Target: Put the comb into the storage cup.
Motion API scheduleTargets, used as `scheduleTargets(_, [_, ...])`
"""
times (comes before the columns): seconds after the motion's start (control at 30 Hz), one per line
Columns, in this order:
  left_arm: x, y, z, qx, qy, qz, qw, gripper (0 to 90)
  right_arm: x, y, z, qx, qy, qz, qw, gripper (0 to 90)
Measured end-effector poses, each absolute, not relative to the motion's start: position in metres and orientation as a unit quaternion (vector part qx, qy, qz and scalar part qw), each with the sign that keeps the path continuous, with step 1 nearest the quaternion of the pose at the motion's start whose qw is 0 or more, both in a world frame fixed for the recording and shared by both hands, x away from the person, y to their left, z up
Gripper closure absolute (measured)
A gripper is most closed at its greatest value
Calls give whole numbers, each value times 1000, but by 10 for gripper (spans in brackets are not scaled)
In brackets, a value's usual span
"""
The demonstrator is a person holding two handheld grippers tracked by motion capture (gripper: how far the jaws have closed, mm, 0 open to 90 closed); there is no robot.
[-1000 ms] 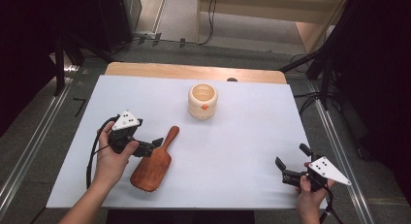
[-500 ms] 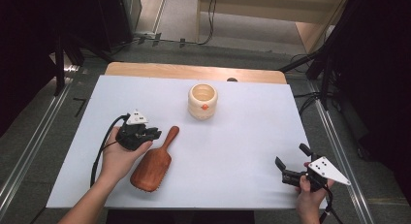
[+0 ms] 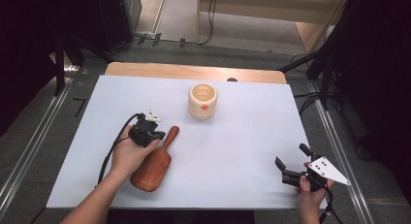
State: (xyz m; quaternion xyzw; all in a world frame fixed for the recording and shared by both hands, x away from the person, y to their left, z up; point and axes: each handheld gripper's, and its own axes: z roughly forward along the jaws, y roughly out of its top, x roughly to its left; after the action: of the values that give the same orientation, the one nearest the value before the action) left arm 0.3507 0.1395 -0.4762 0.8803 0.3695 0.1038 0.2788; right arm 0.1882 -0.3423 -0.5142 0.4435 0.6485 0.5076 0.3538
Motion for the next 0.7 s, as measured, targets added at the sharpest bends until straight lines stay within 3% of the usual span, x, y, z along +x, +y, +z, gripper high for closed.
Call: scheduleTargets(0.7, [343, 102, -478, 928, 296, 74, 213, 900, 188, -342, -514, 444, 649, 507, 352, 0])
